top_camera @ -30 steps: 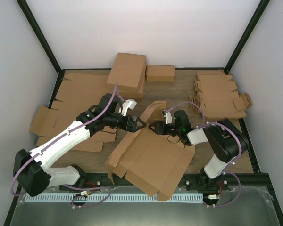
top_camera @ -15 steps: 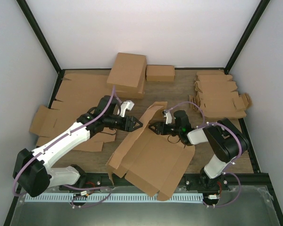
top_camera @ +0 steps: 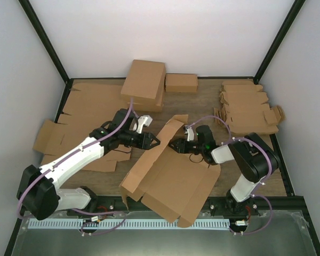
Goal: Fold the paper box
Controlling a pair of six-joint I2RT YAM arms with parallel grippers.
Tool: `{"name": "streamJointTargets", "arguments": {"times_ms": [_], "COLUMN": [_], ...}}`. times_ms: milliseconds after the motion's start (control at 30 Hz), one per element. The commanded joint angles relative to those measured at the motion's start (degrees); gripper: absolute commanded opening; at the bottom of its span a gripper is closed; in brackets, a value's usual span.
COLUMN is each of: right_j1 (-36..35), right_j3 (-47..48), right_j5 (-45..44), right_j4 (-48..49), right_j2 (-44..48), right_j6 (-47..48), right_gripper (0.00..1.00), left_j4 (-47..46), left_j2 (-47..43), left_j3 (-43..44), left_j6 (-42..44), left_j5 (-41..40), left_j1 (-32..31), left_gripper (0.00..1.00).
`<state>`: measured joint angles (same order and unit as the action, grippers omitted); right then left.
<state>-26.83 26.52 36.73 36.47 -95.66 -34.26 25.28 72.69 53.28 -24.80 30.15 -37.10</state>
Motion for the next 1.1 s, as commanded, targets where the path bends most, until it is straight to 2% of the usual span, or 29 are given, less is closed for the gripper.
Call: {"name": "streamJointTargets", "arguments": {"times_ms": [0, 367, 833, 1067], "right_j1": [-0.72, -1.16, -1.03, -0.97], "right_j3": [1.95, 3.19, -1.82, -4.56], "right_j5": [1.27, 0.81, -4.66, -13.51], "right_j4": [0.54, -0.77, 0.38, -3.36], "right_j2": [-0.93, -3.25, 4.51, 13.70], "right_j6": [0.39, -0.27, -2.32, -2.45], "right_gripper": [0.39, 0.39, 0.41, 0.42], "left_j4": [1.43, 3.57, 4.30, 4.26], "left_j2": [1.31, 2.92, 3.32, 3.44], "left_j3": [-0.52, -0.04, -0.20, -0.20], "left_j6": [1.80, 3.88, 4.72, 4.63], "left_j5": [-0.14, 1.53, 2.46, 2.36], "left_j1": [0.21, 0.10, 0.05, 0.06], "left_gripper": [0.47, 0.45, 0.46, 0.46]}}
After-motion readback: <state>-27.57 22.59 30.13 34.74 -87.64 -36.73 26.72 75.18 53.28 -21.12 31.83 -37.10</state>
